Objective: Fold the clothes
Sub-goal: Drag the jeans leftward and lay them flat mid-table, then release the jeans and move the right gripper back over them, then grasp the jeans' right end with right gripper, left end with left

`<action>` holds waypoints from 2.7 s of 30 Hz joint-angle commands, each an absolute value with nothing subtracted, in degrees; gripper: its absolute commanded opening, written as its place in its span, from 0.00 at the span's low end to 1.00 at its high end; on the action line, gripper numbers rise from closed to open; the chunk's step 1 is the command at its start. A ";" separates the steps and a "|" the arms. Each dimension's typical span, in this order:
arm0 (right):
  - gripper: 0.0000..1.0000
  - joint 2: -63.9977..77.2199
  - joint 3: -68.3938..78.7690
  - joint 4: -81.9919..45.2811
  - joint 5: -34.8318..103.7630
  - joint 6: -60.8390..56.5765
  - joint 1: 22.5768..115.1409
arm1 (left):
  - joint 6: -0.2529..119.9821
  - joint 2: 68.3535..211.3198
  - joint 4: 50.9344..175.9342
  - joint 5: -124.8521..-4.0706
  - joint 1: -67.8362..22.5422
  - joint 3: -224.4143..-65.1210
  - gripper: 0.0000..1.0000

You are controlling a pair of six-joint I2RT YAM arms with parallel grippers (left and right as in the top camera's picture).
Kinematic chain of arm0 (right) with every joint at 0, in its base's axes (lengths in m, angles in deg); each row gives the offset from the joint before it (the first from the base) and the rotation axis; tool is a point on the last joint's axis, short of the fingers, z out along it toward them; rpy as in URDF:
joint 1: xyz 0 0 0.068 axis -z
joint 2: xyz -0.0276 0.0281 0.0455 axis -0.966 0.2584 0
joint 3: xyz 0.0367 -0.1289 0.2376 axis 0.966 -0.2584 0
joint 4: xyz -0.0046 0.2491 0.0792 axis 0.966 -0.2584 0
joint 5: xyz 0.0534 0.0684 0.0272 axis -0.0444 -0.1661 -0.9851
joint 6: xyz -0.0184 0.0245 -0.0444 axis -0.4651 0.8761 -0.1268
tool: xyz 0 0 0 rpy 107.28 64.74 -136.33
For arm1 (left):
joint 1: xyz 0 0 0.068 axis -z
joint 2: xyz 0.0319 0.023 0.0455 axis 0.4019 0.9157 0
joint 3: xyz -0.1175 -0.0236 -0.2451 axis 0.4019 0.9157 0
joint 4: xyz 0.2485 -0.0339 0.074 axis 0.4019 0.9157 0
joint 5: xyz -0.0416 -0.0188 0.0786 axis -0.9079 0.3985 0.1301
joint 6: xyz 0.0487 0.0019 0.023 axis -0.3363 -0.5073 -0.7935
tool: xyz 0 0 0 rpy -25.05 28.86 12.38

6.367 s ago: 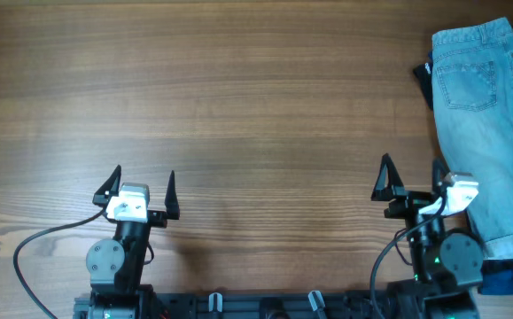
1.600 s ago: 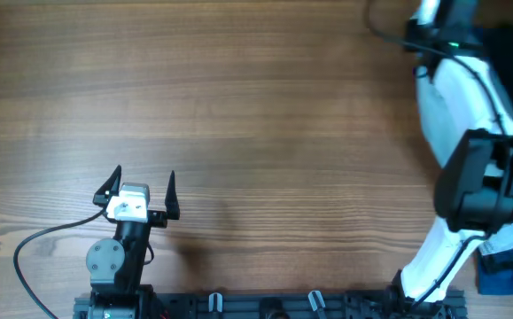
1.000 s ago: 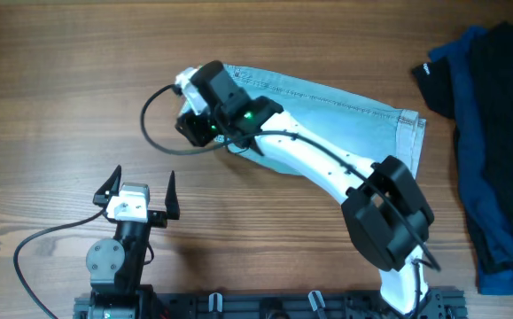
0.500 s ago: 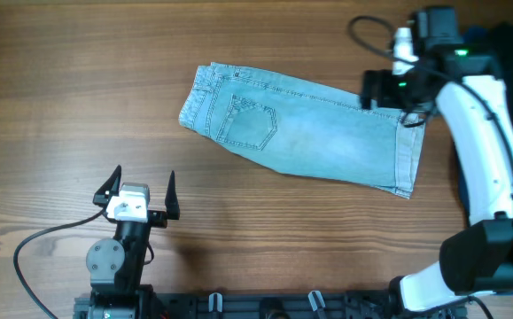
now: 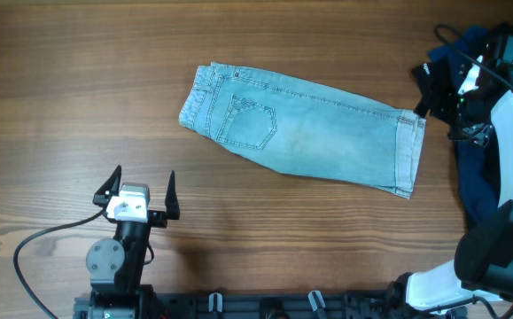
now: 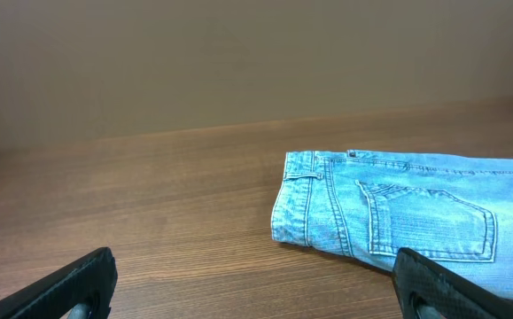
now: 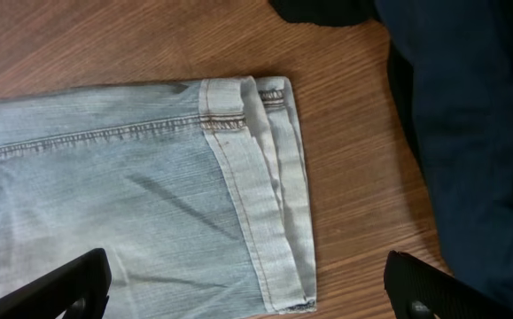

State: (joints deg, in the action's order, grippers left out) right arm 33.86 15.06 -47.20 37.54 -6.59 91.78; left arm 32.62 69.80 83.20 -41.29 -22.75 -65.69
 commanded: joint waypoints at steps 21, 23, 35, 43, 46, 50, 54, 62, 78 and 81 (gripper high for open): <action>1.00 33.88 14.01 -48.66 33.47 -5.58 91.71 | 31.53 69.71 83.11 -42.17 -23.07 -65.25 1.00; 0.99 33.88 11.23 -47.26 33.45 -5.56 91.71 | 31.53 69.71 83.11 -42.17 -23.07 -65.25 1.00; 0.79 33.88 -6.30 -30.69 32.14 -7.38 84.06 | 31.53 69.71 83.11 -42.17 -23.07 -65.25 1.00; 0.62 33.88 -6.36 -29.56 32.12 -7.44 74.73 | 31.53 69.71 83.11 -42.17 -23.07 -65.25 1.00; 0.62 33.88 -6.36 -29.29 32.18 -6.09 73.11 | 31.53 69.71 83.11 -42.17 -23.07 -65.25 1.00; 0.63 33.88 -6.41 -27.44 32.14 -5.37 71.45 | 31.53 69.71 83.11 -42.17 -23.07 -65.25 1.00; 0.64 33.88 -6.47 -26.39 32.14 -5.41 70.68 | 31.53 69.71 83.11 -42.17 -23.07 -65.25 1.00; 0.71 33.88 -6.47 -25.23 32.14 -5.56 70.68 | 31.53 69.71 83.11 -42.17 -23.07 -65.25 1.00; 0.76 33.88 -6.45 -23.07 32.86 -7.01 70.71 | 31.53 69.71 83.11 -42.17 -23.07 -65.25 1.00; 0.74 33.88 -6.45 -23.63 35.44 -6.81 70.92 | 31.53 69.71 83.11 -42.17 -23.07 -65.25 1.00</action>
